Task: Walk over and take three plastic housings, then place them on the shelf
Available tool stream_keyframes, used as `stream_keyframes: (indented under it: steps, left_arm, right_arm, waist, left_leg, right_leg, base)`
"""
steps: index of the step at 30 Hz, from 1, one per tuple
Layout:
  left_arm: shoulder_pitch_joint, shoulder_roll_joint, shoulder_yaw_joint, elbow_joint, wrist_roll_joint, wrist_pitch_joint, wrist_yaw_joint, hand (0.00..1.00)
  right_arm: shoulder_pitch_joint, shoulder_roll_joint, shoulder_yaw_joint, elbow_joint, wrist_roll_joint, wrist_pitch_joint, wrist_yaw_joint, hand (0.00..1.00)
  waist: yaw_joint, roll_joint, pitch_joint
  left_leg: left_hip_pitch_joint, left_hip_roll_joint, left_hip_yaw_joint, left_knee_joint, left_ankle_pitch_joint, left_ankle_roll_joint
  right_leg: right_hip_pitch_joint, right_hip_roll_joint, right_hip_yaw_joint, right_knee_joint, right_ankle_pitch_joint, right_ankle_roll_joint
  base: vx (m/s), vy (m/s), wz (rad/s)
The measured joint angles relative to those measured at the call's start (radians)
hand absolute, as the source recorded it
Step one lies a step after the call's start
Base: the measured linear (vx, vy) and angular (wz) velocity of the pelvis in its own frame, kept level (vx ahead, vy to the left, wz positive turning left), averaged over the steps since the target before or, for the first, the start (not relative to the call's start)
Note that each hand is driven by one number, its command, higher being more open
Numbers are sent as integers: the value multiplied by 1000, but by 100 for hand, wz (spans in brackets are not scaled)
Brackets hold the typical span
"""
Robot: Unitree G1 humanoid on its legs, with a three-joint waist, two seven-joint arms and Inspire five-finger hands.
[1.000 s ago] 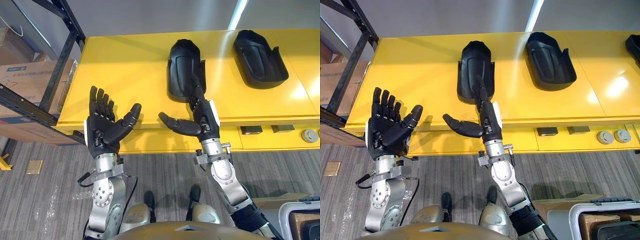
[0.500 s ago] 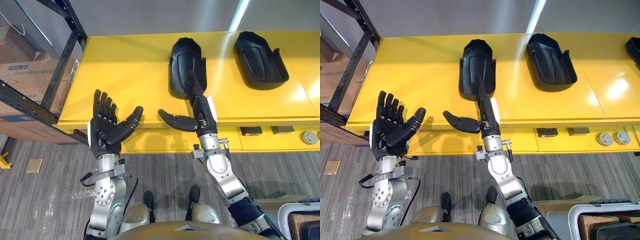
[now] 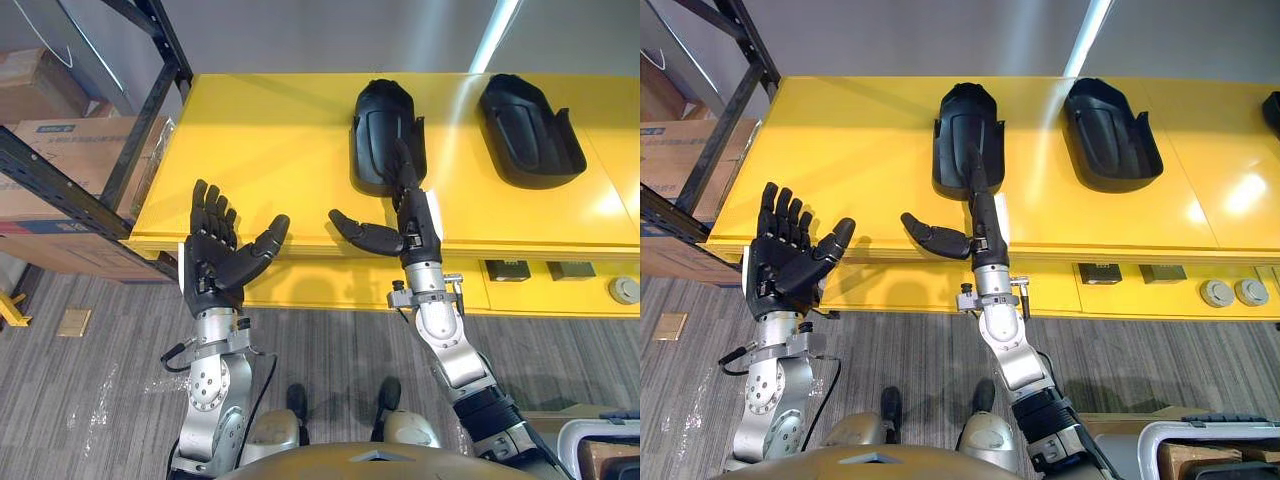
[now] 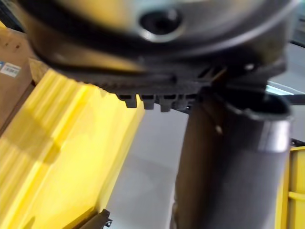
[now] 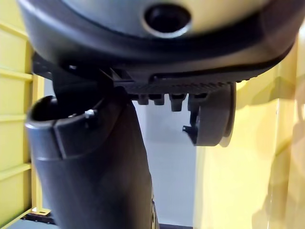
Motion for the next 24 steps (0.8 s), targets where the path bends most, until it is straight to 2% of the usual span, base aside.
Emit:
stream_keyframes:
  steps: [5, 12, 24]
  left_arm:
    - [2, -1, 0, 0, 0, 5, -19, 100]
    - [13, -1, -1, 0, 0, 17, -20, 100]
    - [13, 0, -2, 0, 0, 17, -21, 100]
  right_arm:
    - [2, 1, -2, 11, 0, 1, 0, 100]
    - [20, 19, -13, 39, -1, 3, 0, 100]
    - [28, 21, -12, 48, -1, 3, -40, 100]
  waist:
    - [5, 0, -4]
    - [8, 1, -48]
    - [8, 3, -55]
  left_leg:
    - [14, 0, -1, -15, 0, -8]
    - [13, 0, 0, -14, 0, -7]
    - [13, 1, 4, -21, 4, -8]
  right_leg:
    - [11, 0, -6, 0, -1, -2]
    - [11, 0, -9, 0, -2, -3]
    - [11, -1, -13, 0, -2, -3]
  base:
    - [-2, 1, 1]
    - [0, 0, 0]
    - [-7, 1, 0]
